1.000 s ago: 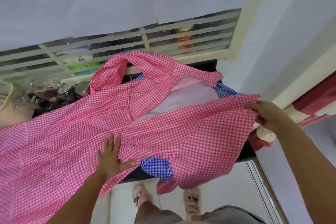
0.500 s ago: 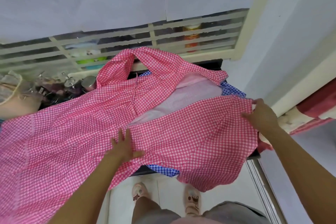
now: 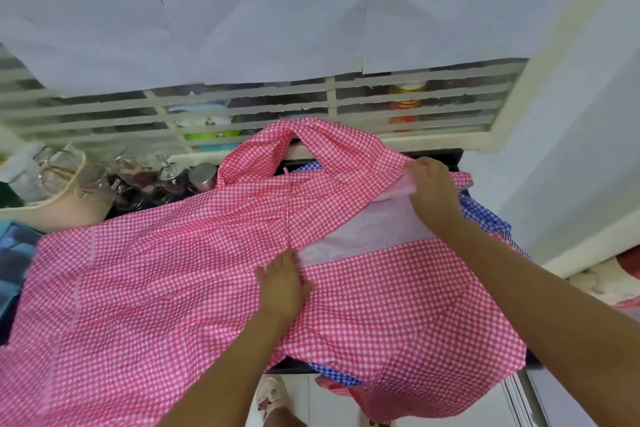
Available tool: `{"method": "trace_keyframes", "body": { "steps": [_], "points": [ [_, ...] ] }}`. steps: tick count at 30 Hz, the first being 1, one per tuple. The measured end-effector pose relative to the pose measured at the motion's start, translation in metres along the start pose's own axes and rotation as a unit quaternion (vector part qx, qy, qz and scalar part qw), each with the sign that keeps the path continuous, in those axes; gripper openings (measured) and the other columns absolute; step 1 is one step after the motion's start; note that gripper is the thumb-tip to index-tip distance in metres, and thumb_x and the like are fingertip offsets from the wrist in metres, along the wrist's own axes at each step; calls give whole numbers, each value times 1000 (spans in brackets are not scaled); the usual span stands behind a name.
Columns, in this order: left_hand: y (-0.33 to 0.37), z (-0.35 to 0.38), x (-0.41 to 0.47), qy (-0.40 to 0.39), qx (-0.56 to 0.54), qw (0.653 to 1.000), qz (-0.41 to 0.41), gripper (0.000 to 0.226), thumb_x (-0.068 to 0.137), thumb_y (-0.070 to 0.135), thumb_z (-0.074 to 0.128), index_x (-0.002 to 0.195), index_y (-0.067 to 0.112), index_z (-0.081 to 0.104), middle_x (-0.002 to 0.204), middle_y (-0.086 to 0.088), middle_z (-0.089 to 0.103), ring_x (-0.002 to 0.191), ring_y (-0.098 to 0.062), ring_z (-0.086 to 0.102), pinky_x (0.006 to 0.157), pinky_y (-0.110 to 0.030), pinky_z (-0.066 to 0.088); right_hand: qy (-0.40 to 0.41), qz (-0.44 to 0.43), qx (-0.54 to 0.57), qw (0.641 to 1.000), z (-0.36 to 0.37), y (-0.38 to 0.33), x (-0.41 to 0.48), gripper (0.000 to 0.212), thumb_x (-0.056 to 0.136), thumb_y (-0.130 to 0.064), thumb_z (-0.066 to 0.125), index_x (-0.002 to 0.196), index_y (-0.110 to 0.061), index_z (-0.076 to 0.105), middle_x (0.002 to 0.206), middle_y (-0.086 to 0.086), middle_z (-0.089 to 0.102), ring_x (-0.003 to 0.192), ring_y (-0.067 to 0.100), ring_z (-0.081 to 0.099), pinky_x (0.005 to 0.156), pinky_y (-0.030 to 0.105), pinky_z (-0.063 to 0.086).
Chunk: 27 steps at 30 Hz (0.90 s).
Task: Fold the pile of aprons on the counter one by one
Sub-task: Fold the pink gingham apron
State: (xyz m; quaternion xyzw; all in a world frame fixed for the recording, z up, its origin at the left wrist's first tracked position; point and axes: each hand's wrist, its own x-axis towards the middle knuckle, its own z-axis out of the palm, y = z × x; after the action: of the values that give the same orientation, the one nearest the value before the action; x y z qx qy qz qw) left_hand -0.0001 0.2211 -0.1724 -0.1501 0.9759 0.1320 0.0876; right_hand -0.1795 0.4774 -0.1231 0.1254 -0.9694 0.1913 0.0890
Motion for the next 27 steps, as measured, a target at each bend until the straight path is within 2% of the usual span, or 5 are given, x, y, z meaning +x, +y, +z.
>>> {"method": "trace_keyframes", "body": {
  "steps": [7, 13, 19, 23, 27],
  "points": [
    [-11, -7, 6, 96, 42, 990, 92, 115, 44, 44, 91, 144, 18, 42, 115, -18, 57, 102, -37, 56, 90, -50, 45, -140, -88, -46, 985, -7, -1, 16, 26, 90, -2, 51, 111, -8, 65, 115, 14, 59, 105, 29, 57, 91, 35, 41],
    [-24, -1, 24, 45, 17, 978, 201, 97, 55, 26, 90, 140, 8, 46, 139, -19, 50, 128, -44, 44, 109, -49, 21, -193, -127, 10, 973, -36, 27, -36, 17, 82, -5, 67, 91, -18, 75, 94, -3, 54, 93, 16, 52, 87, 32, 45],
    [-30, -5, 26, 4, -4, 984, 178, 30, 68, 10, 80, 95, 4, 67, 92, -14, 66, 85, -34, 61, 79, -35, 47, -108, 25, 112, 988, -33, 56, -108, 25, 88, -5, 62, 111, -11, 66, 111, 2, 57, 94, 15, 53, 90, 31, 46],
    [6, -12, 20, 69, 75, 977, 186, 44, 48, -7, 79, 89, 2, 67, 80, -16, 64, 69, -33, 61, 68, -40, 51, -23, 183, 209, 960, -49, 54, -159, 5, 89, -16, 64, 89, -11, 64, 85, 1, 63, 72, 14, 57, 67, 25, 46],
    [65, 0, -10, 97, 0, 948, 302, 45, 67, 11, 63, 111, 4, 61, 107, -14, 63, 90, -31, 60, 83, -44, 51, 33, 362, 320, 875, -61, 55, -214, 38, 91, -30, 61, 68, 0, 55, 61, 11, 55, 54, 17, 44, 53, 28, 33]
  ]
}}
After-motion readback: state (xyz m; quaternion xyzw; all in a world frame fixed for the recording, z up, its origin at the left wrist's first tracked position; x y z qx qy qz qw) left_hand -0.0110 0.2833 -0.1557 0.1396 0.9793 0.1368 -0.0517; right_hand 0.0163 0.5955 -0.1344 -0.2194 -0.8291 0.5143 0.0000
